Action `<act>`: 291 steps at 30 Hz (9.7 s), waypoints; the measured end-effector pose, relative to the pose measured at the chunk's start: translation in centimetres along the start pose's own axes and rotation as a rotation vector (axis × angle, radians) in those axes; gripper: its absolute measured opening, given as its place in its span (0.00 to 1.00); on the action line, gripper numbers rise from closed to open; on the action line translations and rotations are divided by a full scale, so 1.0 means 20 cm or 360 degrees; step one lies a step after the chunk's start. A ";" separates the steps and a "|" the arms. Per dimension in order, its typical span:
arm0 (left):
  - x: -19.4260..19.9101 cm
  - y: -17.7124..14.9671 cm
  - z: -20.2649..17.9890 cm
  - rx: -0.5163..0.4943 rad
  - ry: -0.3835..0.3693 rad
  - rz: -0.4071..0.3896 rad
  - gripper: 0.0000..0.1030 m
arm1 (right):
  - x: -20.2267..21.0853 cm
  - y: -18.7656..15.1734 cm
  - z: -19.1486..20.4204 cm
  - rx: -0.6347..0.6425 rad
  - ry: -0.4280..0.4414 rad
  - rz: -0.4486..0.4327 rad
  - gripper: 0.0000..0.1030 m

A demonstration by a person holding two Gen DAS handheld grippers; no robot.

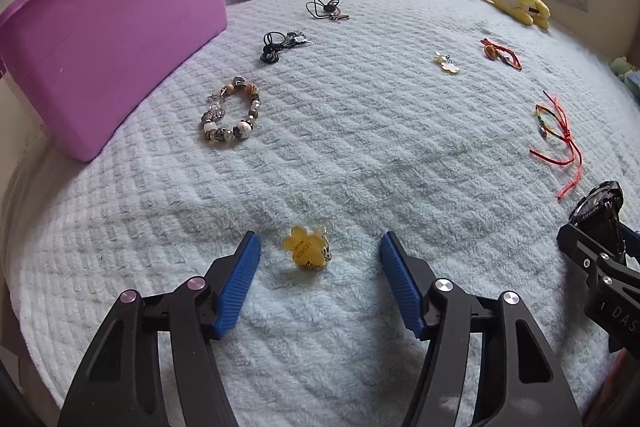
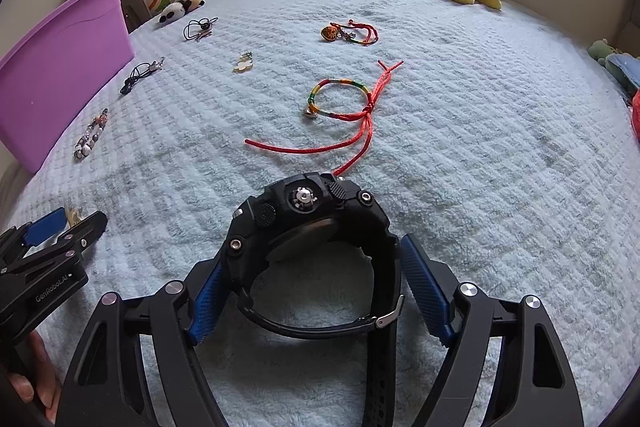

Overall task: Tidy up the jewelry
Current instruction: 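Grasp the black wristwatch with the right tool while the left tool grasps the yellow flower clip, then carry the watch and flower clip to the pink tub and release both, then withdraw both open tools from the tub toward the jewelry on the bed, then grasp the beaded charm bracelet with the left tool while the right tool grasps the rainbow string bracelet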

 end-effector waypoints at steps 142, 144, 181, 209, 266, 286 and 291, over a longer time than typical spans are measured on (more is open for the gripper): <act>-0.22 1.41 1.89 -0.0031 -0.0081 0.0371 0.83 | -0.42 1.63 2.14 -0.0068 0.0251 0.0452 0.71; -0.19 1.42 1.91 -0.0029 -0.0079 0.0354 0.85 | -0.38 1.63 2.15 -0.0070 0.0249 0.0438 0.71; 0.42 1.19 1.49 -0.0095 -0.0179 0.0211 0.93 | 0.65 0.91 1.55 -0.0292 0.0122 0.0270 0.71; 0.88 0.77 0.70 -0.0141 -0.0112 0.0163 0.94 | 1.01 0.50 0.53 -0.0367 0.0020 0.0093 0.71; -0.48 0.50 0.25 0.0099 0.0066 0.0101 0.94 | -0.24 0.42 -0.17 -0.0212 -0.0109 0.0032 0.71; -0.52 0.53 0.24 0.0108 0.0051 0.0087 0.92 | -0.29 0.44 -0.13 -0.0134 -0.0176 0.0019 0.58; -0.50 0.52 0.22 0.0084 0.0038 0.0071 0.79 | -0.29 0.44 -0.09 -0.0098 -0.0169 0.0016 0.46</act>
Point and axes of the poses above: each gripper's, at about its wrist camera, not at the fingertips, and x roughly against the way its jaws point, z to its left, y to its top, the point moved 10 cm from there along -x, roughly the way its jaws point, and after that the axes turned 13 degrees about y, right-handed, at the moved point
